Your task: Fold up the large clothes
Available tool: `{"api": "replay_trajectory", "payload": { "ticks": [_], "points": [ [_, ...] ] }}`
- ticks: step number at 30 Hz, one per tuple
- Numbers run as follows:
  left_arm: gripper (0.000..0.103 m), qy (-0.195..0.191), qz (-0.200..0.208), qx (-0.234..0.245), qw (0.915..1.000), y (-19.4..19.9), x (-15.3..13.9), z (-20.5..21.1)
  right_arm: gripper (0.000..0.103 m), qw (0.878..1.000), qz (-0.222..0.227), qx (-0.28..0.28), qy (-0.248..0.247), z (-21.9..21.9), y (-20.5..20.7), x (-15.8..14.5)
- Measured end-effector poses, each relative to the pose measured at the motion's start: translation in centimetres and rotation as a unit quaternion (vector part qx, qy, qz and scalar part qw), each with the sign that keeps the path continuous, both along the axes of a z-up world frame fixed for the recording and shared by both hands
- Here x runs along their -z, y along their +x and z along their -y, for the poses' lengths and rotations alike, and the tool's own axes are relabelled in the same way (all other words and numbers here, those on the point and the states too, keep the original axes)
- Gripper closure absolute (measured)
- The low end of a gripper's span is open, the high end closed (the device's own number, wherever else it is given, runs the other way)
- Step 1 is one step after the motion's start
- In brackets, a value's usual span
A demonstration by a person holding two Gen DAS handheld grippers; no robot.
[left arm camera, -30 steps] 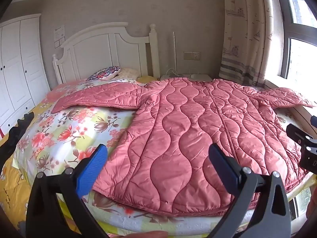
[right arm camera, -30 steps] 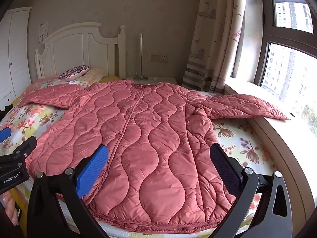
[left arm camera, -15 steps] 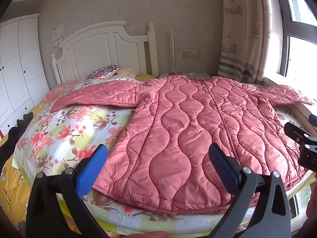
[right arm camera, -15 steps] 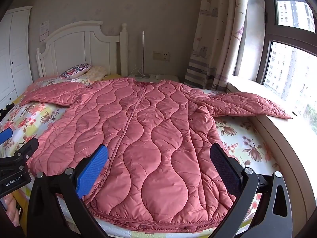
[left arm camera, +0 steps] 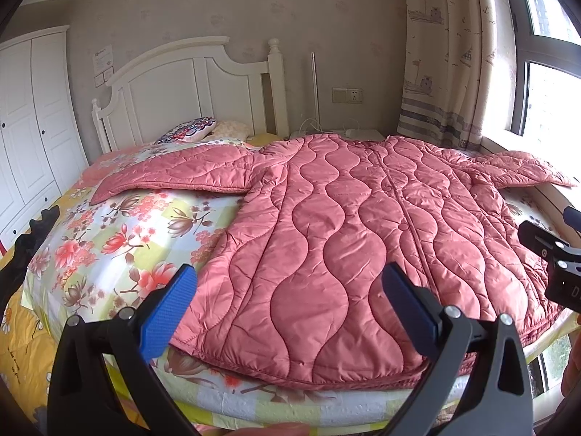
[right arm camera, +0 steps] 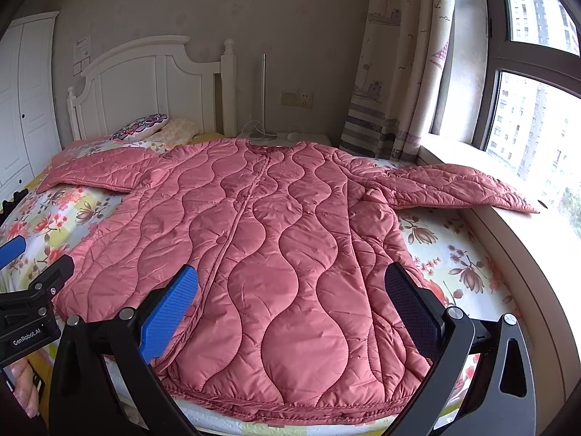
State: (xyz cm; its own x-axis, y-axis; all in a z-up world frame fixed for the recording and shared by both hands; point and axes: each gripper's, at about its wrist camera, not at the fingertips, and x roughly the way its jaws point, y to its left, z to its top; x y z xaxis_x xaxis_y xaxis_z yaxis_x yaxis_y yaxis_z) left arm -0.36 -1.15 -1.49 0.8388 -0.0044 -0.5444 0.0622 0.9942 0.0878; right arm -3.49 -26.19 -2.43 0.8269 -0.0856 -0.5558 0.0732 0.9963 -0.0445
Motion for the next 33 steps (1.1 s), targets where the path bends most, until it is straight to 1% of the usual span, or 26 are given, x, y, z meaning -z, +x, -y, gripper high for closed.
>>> {"api": "replay_trajectory", "payload": {
  "ticks": [33],
  "points": [
    [0.002,0.0,-0.006,0.001,1.0,-0.23,0.79,-0.19,0.004,1.0,-0.011,-0.004,0.006,-0.03,0.35,0.68]
  ]
}}
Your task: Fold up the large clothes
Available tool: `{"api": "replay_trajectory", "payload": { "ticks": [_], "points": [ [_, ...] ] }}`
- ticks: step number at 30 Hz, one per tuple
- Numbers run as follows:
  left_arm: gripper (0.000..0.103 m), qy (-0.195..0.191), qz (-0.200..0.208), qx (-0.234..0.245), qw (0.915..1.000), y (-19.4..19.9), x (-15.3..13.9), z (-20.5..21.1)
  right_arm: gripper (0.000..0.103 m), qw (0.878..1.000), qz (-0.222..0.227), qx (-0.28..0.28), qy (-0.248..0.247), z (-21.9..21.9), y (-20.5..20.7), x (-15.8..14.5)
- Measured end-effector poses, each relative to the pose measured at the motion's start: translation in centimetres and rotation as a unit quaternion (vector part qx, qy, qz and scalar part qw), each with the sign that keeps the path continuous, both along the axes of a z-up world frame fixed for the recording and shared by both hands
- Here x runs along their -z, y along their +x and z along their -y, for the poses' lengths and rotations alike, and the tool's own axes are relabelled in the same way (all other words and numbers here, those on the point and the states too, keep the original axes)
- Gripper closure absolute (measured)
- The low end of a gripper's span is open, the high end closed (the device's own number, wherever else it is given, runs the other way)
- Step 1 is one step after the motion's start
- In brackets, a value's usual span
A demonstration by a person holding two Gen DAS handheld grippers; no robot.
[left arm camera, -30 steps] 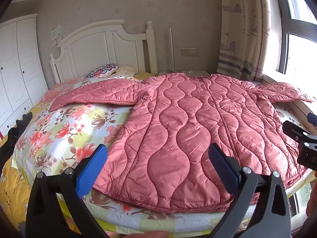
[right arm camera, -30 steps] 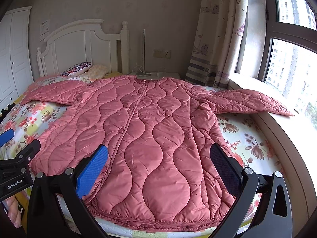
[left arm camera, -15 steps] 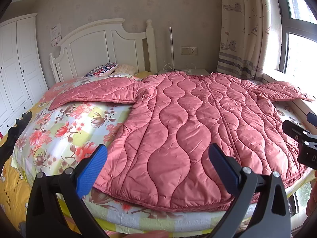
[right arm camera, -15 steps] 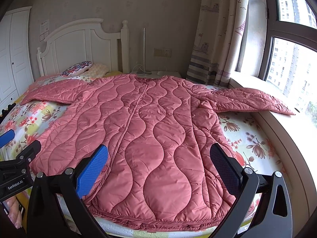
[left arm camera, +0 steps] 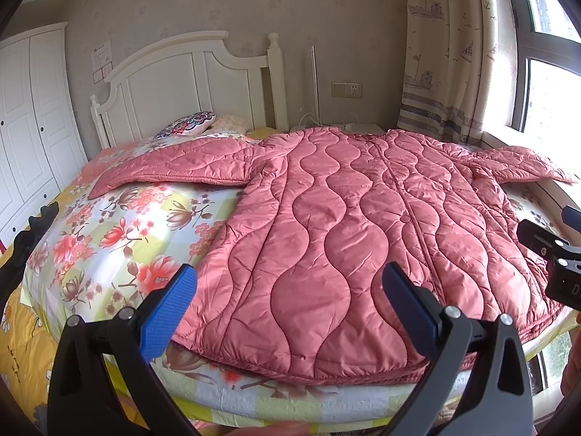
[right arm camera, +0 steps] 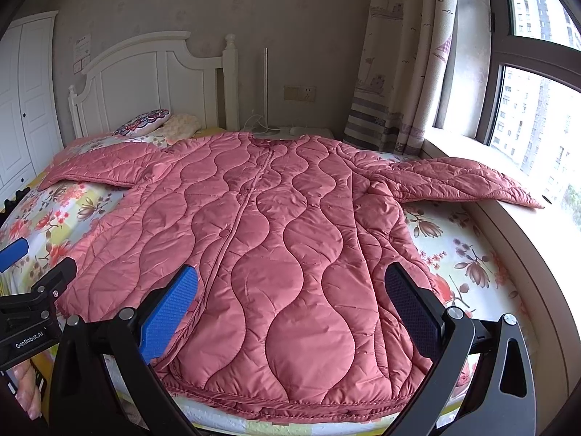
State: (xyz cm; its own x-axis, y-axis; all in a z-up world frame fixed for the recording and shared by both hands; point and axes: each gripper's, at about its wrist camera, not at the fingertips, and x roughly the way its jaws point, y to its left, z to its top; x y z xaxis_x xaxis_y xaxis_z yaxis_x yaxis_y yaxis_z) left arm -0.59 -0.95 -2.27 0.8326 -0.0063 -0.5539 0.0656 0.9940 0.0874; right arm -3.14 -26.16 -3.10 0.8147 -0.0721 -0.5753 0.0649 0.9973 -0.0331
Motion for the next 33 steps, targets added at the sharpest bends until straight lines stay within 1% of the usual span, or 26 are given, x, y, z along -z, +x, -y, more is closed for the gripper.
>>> {"api": "replay_trajectory", "payload": {
  "ticks": [16,18,21,24,27,29,31,33],
  "points": [
    [0.002,-0.001,-0.003,0.002,1.0,0.1,0.2,-0.1,0.004,1.0,-0.001,-0.001,0.0,0.0,0.0,0.1],
    [0.002,0.001,-0.006,0.005,1.0,0.5,0.5,-0.1,0.004,1.0,-0.002,0.0,-0.001,0.0,0.1,0.2],
    [0.002,0.001,-0.024,0.017,0.9996,2.3,1.2,0.2,0.004,1.0,-0.006,0.004,-0.002,0.4,0.8,0.7],
    [0.002,0.022,-0.057,0.037,0.9975,6.7,2.0,1.1,0.004,1.0,-0.015,0.012,-0.002,1.3,2.3,1.5],
    [0.002,0.063,-0.102,0.043,0.9919,13.4,3.4,2.0,0.004,0.999,-0.037,0.034,-0.001,3.4,5.0,2.4],
    [0.002,0.084,-0.129,0.041,0.9872,17.6,4.2,2.3,0.004,0.997,-0.054,0.055,0.018,5.6,6.8,2.9],
    [0.002,0.092,-0.139,0.028,0.9857,21.5,4.6,1.9,0.004,0.993,-0.065,0.084,0.044,8.3,8.6,3.1],
    [0.002,0.092,-0.144,0.022,0.9851,24.1,4.9,1.5,0.004,0.989,-0.064,0.109,0.071,11.2,9.9,2.9]
  ]
}}
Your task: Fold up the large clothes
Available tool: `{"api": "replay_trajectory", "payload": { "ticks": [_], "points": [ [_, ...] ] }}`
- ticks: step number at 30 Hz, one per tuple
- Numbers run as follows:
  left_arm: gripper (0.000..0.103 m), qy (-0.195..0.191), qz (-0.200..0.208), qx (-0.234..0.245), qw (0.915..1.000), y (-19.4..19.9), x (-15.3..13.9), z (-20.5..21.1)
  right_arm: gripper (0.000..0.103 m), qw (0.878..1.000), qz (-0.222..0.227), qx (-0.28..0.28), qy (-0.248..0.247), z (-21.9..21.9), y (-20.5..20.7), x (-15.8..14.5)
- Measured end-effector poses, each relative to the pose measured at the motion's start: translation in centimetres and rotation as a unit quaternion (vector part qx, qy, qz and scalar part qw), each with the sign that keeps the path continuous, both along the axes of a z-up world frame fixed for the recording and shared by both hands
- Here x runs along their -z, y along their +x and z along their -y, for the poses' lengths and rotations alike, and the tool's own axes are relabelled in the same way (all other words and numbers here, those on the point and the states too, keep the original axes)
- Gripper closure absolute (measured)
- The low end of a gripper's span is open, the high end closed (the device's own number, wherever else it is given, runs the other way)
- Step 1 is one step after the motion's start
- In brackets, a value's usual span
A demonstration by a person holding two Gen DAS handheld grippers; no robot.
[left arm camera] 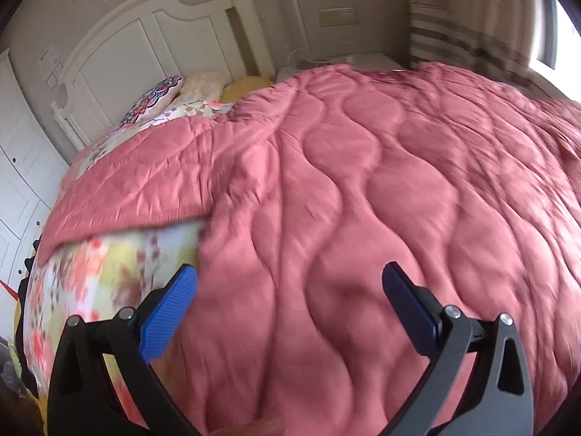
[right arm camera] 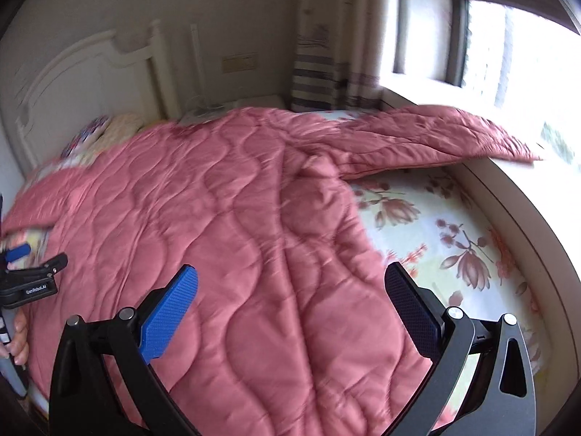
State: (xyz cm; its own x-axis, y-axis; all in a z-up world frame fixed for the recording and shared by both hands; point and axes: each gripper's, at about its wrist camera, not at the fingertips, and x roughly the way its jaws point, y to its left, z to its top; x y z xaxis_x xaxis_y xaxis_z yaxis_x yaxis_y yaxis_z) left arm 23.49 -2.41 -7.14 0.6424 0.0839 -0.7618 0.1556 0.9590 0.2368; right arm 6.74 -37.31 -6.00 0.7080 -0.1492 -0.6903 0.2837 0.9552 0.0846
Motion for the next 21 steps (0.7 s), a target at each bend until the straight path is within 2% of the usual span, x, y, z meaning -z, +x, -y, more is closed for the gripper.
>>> {"api": "replay_trajectory", "payload": {
  "ticks": [2,5,7,12,14,16,18,19,20,21],
  "points": [
    [0.002,-0.01,-0.015,0.001,0.9998,2.8,1.0,-0.7,0.004,0.999,0.005,0.031,0.026,3.1,1.3,-0.2],
    [0.002,-0.031,-0.035,0.004,0.9989,4.6,2.6,-1.3,0.004,0.993,0.01,0.085,0.086,8.7,3.4,0.2],
    [0.002,-0.047,-0.026,0.013,0.9985,4.7,3.3,-1.6,0.004,0.985,0.017,0.119,0.122,12.3,4.8,0.7],
    [0.002,-0.112,-0.044,0.009,0.9927,5.5,3.8,-3.2,0.004,0.965,0.023,0.202,0.166,19.4,7.9,2.6],
    [0.002,-0.108,-0.044,0.009,0.9931,5.4,3.8,-3.1,0.005,0.959,0.018,0.226,0.17,21.2,9.2,3.4],
    [0.002,-0.101,-0.042,0.008,0.994,5.2,3.8,-2.8,0.016,0.954,0.021,0.243,0.174,22.8,10.3,3.8],
    [0.002,-0.102,-0.043,0.008,0.9938,5.2,3.8,-2.8,0.047,0.95,0.037,0.263,0.166,23.8,10.8,3.6],
    [0.002,-0.103,-0.043,0.008,0.9937,5.2,3.8,-2.7,0.056,0.948,0.053,0.272,0.155,24.1,10.8,3.2],
    [0.002,-0.104,-0.043,0.009,0.9936,5.2,3.8,-2.8,0.07,0.946,0.065,0.283,0.141,24.2,10.8,2.9],
    [0.002,-0.105,-0.043,0.009,0.9935,5.3,3.7,-2.7,0.078,0.944,0.082,0.295,0.122,24.1,10.8,2.2]
  ]
}}
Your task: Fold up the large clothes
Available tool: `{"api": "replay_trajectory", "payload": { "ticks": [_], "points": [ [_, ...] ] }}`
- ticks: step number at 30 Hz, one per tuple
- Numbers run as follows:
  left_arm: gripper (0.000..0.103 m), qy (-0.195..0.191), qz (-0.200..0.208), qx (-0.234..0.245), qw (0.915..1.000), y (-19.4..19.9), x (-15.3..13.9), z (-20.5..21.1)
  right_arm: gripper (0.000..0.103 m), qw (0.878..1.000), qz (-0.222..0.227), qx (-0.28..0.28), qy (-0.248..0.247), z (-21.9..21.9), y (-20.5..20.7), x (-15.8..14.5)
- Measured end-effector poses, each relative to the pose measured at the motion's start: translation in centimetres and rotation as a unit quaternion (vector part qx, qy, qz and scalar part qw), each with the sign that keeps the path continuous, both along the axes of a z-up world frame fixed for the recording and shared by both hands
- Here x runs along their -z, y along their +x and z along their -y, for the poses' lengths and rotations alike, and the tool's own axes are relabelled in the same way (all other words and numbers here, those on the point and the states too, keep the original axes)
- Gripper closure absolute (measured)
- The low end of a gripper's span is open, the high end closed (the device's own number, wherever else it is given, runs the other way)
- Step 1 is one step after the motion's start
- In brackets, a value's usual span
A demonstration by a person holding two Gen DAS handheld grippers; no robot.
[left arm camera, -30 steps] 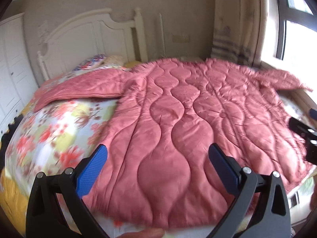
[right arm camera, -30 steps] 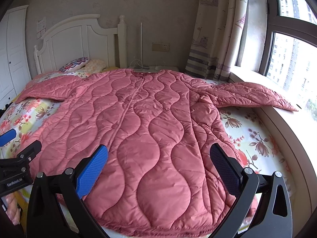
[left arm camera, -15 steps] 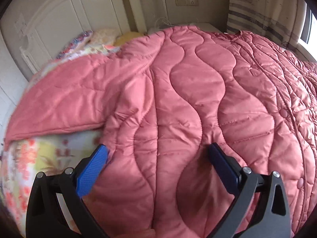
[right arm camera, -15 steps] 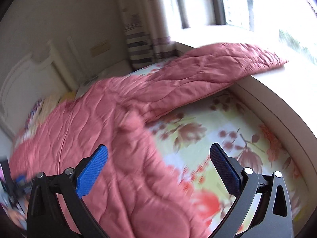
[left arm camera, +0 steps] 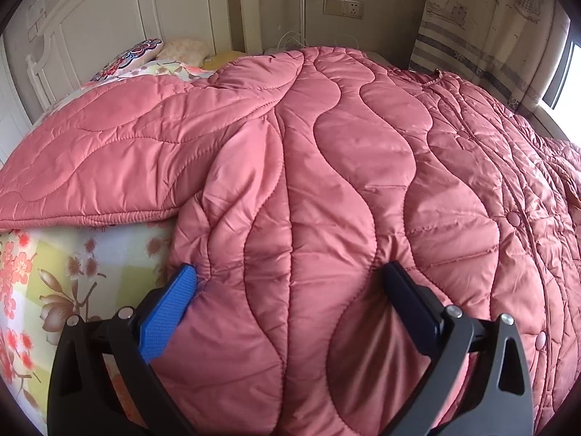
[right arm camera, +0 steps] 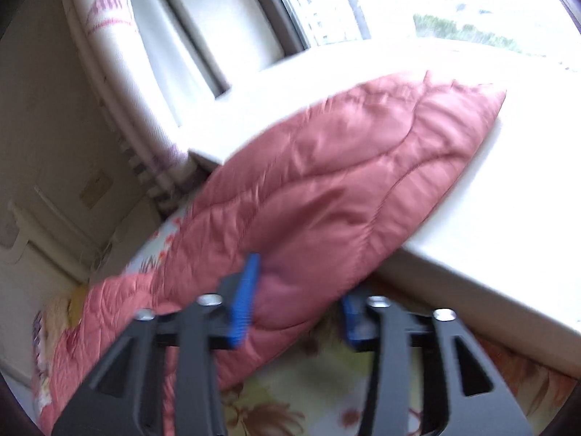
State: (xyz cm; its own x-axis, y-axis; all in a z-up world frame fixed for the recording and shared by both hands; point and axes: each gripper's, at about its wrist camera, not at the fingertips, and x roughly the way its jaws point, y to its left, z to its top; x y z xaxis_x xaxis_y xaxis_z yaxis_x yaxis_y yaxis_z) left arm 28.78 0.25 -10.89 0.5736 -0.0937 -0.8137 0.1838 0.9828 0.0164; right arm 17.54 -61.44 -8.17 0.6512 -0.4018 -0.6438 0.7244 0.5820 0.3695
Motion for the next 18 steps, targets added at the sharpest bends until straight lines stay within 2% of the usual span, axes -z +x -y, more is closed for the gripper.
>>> {"api": "replay_trajectory", "payload": {
  "ticks": [2,3,5,6,7,9,10,11,12,13,14,15,16,17,18],
  "points": [
    [0.002,-0.001,0.0,0.0,1.0,-0.1,0.0,-0.2,0.081,0.998,0.004,0.004,-0.057,-1.2,0.8,-1.9],
    [0.002,-0.001,0.0,0.0,1.0,-0.1,0.0,-0.2,0.081,0.995,0.007,-0.008,-0.102,-2.8,1.5,-3.3],
    [0.002,-0.001,0.0,0.0,1.0,-0.1,0.0,-0.2,0.081,0.978,0.004,-0.062,-0.197,-7.7,3.5,-6.0],
    [0.002,-0.002,0.0,0.0,1.0,0.0,0.0,-0.1,0.081,0.966,0.002,-0.095,-0.242,-10.7,4.4,-7.0],
    [0.002,-0.001,0.0,0.0,1.0,0.0,0.0,-0.1,0.081,0.944,0.001,-0.141,-0.299,-14.7,5.6,-7.9],
    [0.002,-0.001,0.0,0.0,1.0,0.0,0.0,-0.1,0.08,0.903,-0.003,-0.22,-0.37,-21.4,7.1,-8.2],
    [0.002,-0.001,0.0,0.0,1.0,0.0,0.0,-0.2,0.08,0.87,-0.01,-0.273,-0.411,-25.8,7.7,-7.6],
    [0.002,-0.001,0.0,-0.001,1.0,-0.1,0.0,-0.2,0.079,0.843,-0.021,-0.311,-0.438,-29.1,8.0,-6.7],
    [0.002,-0.001,0.0,-0.001,1.0,0.0,0.0,-0.2,0.068,0.812,-0.035,-0.357,-0.46,-32.5,8.3,-5.3],
    [0.002,-0.001,0.0,-0.001,1.0,0.0,0.0,-0.2,0.065,0.788,-0.048,-0.394,-0.471,-35.0,8.4,-3.9],
    [0.002,-0.001,0.0,-0.001,1.0,0.0,0.0,-0.2,0.056,0.755,-0.07,-0.44,-0.481,-38.0,8.3,-1.8],
    [0.002,-0.001,0.0,-0.001,1.0,0.0,0.1,-0.2,0.054,0.723,-0.098,-0.479,-0.488,-40.2,8.1,0.4],
    [0.002,0.0,0.0,-0.001,1.0,0.0,0.0,-0.2,0.054,0.699,-0.123,-0.502,-0.495,-41.6,7.8,2.6],
    [0.002,0.001,0.001,0.0,1.0,0.0,0.0,-0.1,0.054,0.685,-0.143,-0.511,-0.5,-42.2,7.6,4.1],
    [0.002,0.001,0.001,0.0,1.0,-0.1,0.0,-0.1,0.054,0.681,-0.155,-0.51,-0.503,-42.1,7.6,5.3]
  ]
}}
